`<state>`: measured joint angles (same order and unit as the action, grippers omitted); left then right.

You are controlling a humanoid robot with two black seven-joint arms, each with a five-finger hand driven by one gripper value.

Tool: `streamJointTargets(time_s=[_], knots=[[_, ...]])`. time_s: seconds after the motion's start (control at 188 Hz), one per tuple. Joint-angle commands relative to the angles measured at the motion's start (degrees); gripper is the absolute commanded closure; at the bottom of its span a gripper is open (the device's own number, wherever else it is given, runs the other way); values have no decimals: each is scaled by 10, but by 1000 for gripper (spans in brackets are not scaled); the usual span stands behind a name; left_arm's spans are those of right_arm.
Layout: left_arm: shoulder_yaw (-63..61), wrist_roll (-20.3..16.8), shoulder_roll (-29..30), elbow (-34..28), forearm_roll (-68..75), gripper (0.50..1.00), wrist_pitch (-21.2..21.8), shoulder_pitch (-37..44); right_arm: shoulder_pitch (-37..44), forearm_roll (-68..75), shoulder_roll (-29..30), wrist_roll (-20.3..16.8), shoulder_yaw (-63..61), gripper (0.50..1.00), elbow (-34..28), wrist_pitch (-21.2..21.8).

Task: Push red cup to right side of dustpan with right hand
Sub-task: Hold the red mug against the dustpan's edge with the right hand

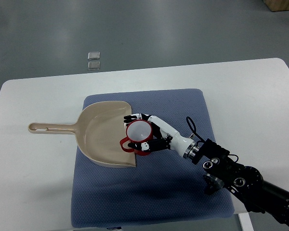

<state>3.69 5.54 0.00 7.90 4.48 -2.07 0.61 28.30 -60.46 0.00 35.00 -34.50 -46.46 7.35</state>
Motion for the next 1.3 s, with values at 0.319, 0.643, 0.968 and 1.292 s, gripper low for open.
streamJointTargets(time_s=[0.319, 0.643, 0.968, 1.292], knots=[[0, 0, 0, 0, 0, 500, 0, 0, 0, 0, 0, 0, 0, 642, 3, -1], [0, 0, 0, 0, 0, 500, 0, 0, -1, 0, 0, 0, 0, 585, 1, 6], [0, 0, 0, 0, 0, 500, 0, 0, -3, 0, 0, 0, 0, 585, -1, 11], [0, 0, 0, 0, 0, 500, 0, 0, -3, 0, 0, 0, 0, 585, -1, 20]])
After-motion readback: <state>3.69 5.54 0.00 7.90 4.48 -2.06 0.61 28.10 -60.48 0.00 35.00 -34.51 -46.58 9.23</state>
